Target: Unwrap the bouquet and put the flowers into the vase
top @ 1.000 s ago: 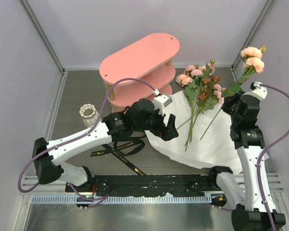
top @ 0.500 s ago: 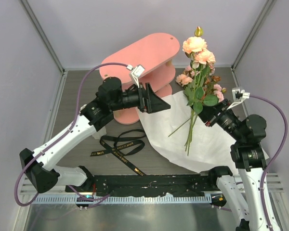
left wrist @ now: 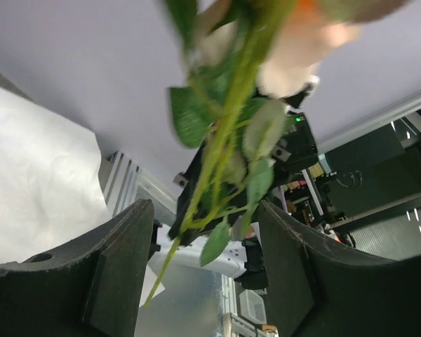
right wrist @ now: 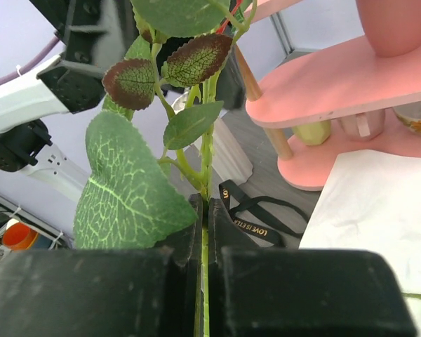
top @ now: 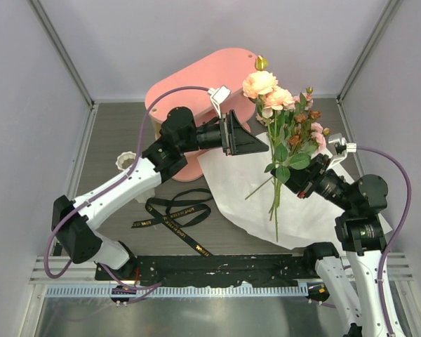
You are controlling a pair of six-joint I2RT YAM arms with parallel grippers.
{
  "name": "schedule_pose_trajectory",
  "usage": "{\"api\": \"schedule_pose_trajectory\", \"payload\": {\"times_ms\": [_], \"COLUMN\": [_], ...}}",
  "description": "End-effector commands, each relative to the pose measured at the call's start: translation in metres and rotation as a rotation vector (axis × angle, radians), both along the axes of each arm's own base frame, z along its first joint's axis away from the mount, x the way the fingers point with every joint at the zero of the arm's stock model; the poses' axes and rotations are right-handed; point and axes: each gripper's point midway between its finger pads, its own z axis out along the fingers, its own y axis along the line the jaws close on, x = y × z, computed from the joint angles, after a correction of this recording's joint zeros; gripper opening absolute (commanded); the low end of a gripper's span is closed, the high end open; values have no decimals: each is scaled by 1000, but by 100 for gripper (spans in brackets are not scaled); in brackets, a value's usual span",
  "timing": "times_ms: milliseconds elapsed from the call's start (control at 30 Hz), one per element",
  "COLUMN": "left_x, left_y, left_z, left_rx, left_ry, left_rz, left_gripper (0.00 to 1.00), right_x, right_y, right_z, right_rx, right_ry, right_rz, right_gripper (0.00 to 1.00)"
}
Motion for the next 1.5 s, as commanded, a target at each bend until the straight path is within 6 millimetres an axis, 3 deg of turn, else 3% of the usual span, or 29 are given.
{"api": "schedule_pose_trajectory", "payload": {"times_ms": [0,167,300,467,700,800,867,900,967,1000,1067,1100,1200,1233,1300,1333,1400,1467], "left_x": [-10,-5,0,1,6,9,11,14,19,24,26,26,32,34,34,40,42,44], "left_y": [5,2,-4,-6,-9,-10,-10,-9,-5,5,19,33,65,85,107,132,160,208], "left_z": [60,66,58,61,57,56,52,55,44,55,55,65,72,81,75,80,69,73], "left_rx": [-146,-143,-106,-109,-99,-96,-71,-64,8,22,98,121,225,256,344,392,490,589], "left_ry": [-130,-148,-151,-159,-152,-155,-166,-179,-196,-280,-326,-422,-509,-574,-592,-623,-634,-673], "left_rz": [18,52,77,81,92,100,113,135,173,233,288,331,456,528,585,688,771,931], "left_gripper": [63,56,52,40,34,26,10,1,0,0,0,0,0,0,0,0,0,0], "right_x": [-13,-16,-18,-18,-20,-21,-19,-20,-16,-13,5,9,31,35,46,49,57,60], "right_y": [5,7,7,8,9,10,10,11,10,8,-2,-5,-24,-28,-39,-42,-46,-47], "right_z": [9,5,7,6,6,6,5,5,1,4,-8,-7,-21,-26,-34,-37,-47,-51], "right_rx": [4,-3,-4,-6,-10,-11,-12,-17,-32,-38,-75,-86,-128,-138,-159,-164,-174,-177], "right_ry": [-47,-42,-51,-45,-49,-48,-39,-39,-30,-30,23,27,89,111,129,135,159,172], "right_rz": [51,62,66,73,82,89,89,99,93,70,-34,-68,-223,-254,-335,-352,-384,-392], "right_gripper": [1,1,1,1,1,1,1,4,21,45,56,59,61,61,61,61,61,60]}}
